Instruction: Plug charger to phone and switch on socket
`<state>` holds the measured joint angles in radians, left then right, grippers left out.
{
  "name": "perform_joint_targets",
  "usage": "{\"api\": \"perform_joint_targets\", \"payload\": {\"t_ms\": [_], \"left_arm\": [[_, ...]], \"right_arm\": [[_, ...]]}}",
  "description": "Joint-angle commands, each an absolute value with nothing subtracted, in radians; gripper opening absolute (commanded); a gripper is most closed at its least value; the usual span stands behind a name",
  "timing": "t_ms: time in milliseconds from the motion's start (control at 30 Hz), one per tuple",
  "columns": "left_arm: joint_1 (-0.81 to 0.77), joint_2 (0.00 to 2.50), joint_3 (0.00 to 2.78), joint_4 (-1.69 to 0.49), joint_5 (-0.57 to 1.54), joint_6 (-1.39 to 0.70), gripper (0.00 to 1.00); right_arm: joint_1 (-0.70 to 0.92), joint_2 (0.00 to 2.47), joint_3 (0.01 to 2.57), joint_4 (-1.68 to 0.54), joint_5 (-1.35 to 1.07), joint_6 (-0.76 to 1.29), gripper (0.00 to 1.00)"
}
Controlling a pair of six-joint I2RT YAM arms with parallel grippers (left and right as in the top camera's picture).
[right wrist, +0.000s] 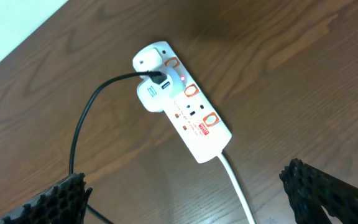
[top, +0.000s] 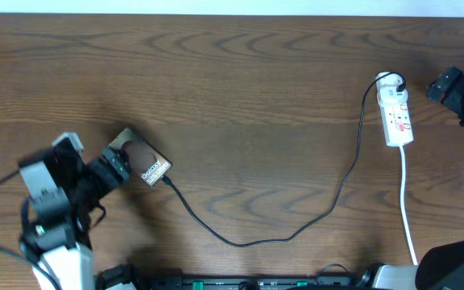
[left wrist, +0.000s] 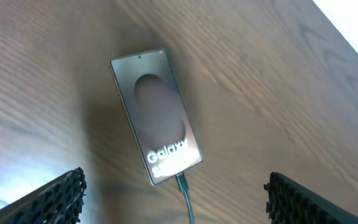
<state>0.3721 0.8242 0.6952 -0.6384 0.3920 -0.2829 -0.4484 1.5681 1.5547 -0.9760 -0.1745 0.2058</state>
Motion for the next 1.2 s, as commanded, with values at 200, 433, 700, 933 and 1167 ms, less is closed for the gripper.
{"api": "perform_joint_targets", "payload": {"t_ms": [200,433,700,933,1167], "left_arm": [[0.374,0.405,0.345,-0.258,0.411,-0.266,0.91],[0.373,0.243,0.107,0.311,0.41,-0.266,0.91],[0.263,0.187,0.004,0.533,0.321,-0.266,0.91],[0.168,0.17,0.004,0.451,0.268,-0.266,0.91],[0.167,0.004,0.004,0.129,0.269,-0.266,0.91]], "right_arm": [[-0.445,1.562,1.555,-0.978,-0.166,0.22,0.99],[-0.445,1.562,1.555,-0.978,-0.166,0.22,0.99],[-0.445,1.562,1.555,-0.978,-0.166,0.22,0.99],[-0.445,1.562,1.555,-0.978,-0.166,0.22,0.99],[-0.445,1.562,1.555,-0.978,-0.166,0.22,0.99]]}}
